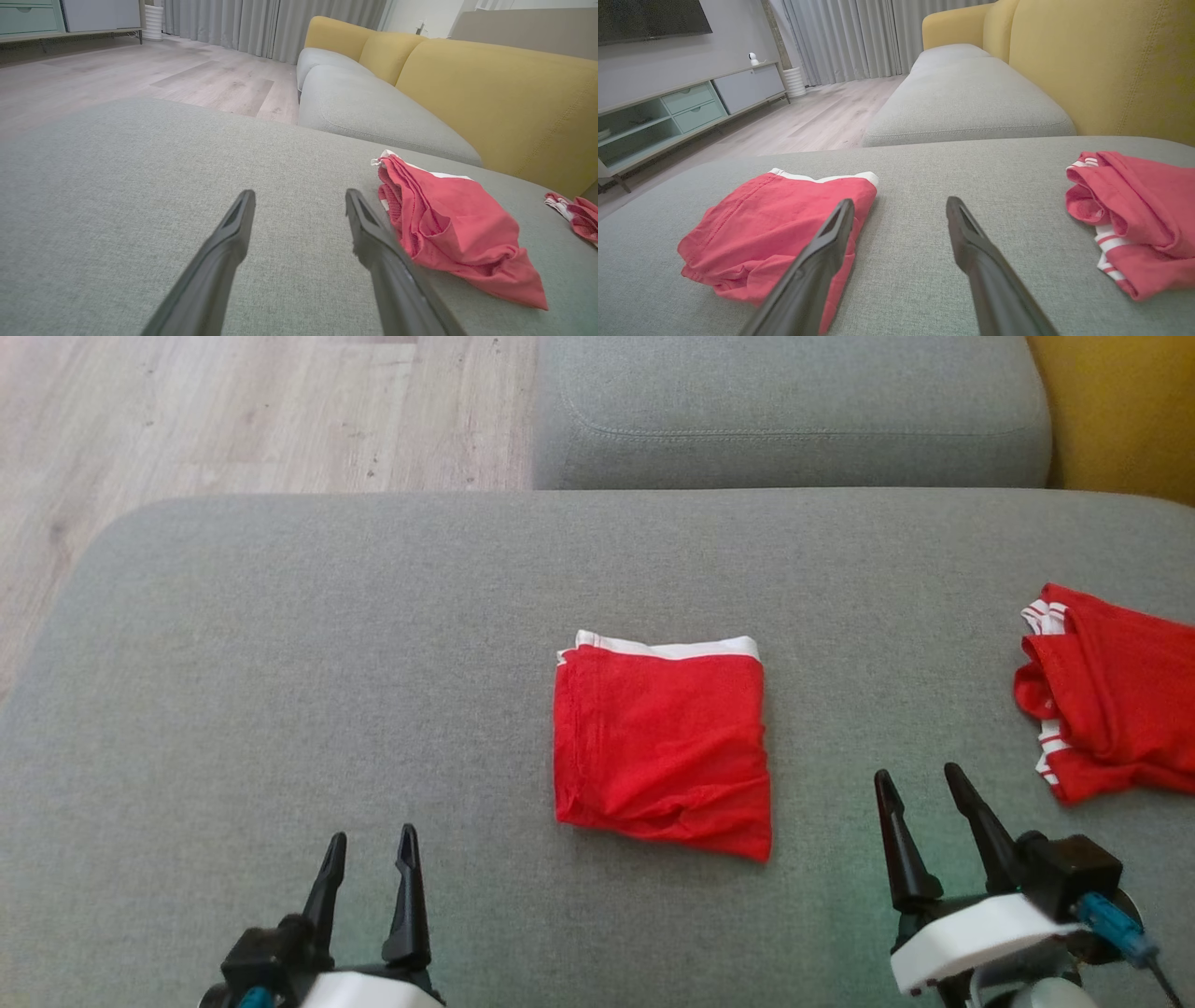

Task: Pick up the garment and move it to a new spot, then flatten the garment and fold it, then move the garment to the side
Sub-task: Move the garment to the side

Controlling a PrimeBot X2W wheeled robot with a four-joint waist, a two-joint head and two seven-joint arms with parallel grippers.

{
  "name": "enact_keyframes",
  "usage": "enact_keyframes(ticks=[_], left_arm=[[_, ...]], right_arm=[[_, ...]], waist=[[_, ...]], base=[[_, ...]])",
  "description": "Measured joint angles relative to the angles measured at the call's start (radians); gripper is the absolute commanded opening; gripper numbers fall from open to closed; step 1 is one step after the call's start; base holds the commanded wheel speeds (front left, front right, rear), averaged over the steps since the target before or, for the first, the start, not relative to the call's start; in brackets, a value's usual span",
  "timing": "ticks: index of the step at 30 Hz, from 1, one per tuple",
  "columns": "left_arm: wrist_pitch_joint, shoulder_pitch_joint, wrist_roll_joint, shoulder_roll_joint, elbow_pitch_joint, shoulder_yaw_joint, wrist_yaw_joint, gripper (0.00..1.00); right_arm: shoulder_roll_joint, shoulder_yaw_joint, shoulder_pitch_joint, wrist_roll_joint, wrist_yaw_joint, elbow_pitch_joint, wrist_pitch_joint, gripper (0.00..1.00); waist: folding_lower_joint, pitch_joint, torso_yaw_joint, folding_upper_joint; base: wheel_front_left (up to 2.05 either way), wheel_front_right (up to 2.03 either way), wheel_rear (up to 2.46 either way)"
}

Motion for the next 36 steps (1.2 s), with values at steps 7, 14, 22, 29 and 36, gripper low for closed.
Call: enact_keyframes(ticks=[7,14,22,29,36], left_arm=[[0.000,0.000,0.000,0.000,0.004,-0.002,0.000,1.00],[0.000,-0.002,0.000,0.000,0.005,-0.004,0.000,1.00],[0.000,-0.017,0.009,-0.001,0.006,-0.011,0.000,1.00],[0.000,-0.051,0.016,-0.022,0.013,-0.022,-0.008,1.00],[0.000,-0.059,0.030,-0.064,0.035,-0.016,-0.028,1.00]], right_arm=[[0.000,-0.001,0.000,0.000,0.000,0.009,0.000,1.00],[0.000,0.000,-0.001,-0.016,0.000,0.022,0.020,1.00],[0.000,0.009,-0.144,-0.069,0.000,0.054,0.165,1.00],[0.000,0.019,-0.290,-0.067,0.000,0.151,0.388,1.00],[-0.001,-0.016,-0.357,-0.016,0.000,0.303,0.492,1.00]], waist=[[0.0000,-0.001,0.001,0.0000],[0.0000,0.007,0.007,0.0000],[0.0001,0.032,0.033,0.0000],[0.0001,0.071,0.084,0.0000],[0.0002,0.118,0.159,0.0000]], base=[[0.00,0.00,0.00],[0.00,0.00,0.00],[0.00,0.00,0.00],[0.00,0.00,0.00],[0.00,0.00,0.00]])
